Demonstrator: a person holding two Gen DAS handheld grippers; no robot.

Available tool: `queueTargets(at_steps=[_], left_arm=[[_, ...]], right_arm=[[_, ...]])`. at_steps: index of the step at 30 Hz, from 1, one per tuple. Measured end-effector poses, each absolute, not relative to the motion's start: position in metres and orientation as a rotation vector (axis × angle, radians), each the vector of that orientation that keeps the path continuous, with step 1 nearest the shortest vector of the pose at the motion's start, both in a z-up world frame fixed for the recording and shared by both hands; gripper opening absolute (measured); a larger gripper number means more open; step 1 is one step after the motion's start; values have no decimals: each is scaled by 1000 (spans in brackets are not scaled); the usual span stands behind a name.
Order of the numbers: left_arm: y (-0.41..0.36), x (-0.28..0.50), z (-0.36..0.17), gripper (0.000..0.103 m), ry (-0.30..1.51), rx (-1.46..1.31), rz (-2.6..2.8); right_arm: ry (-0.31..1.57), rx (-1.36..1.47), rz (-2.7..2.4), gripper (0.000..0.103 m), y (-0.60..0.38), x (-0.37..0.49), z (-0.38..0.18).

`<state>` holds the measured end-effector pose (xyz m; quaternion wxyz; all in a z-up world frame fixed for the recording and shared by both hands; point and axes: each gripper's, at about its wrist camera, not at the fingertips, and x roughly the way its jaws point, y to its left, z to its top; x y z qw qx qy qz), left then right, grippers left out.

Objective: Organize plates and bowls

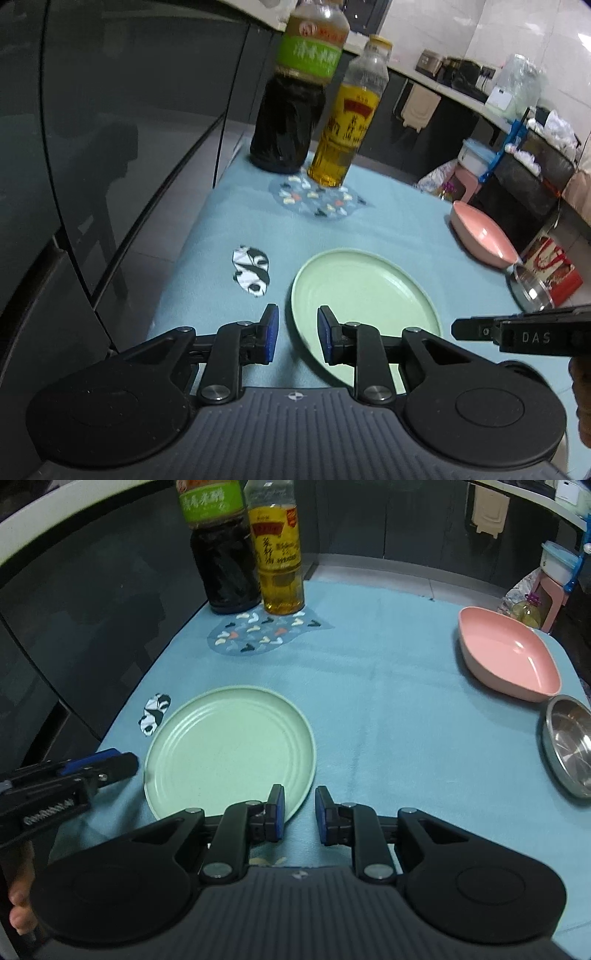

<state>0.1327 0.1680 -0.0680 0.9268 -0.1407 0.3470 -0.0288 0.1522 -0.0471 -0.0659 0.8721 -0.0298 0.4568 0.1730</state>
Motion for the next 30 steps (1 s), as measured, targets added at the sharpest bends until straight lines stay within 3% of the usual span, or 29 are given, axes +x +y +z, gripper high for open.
queueTargets(at_steps=[10, 26, 30], left_arm=[[136, 137, -40, 22, 668, -242, -120], [43, 196, -32, 26, 754, -159, -172], [28, 208, -29, 26, 777, -161, -182]], right_arm=[[930, -14, 327, 16, -76, 151, -59], [888, 176, 197, 17, -193, 170, -58], [847, 187, 208, 23, -209, 175, -55]])
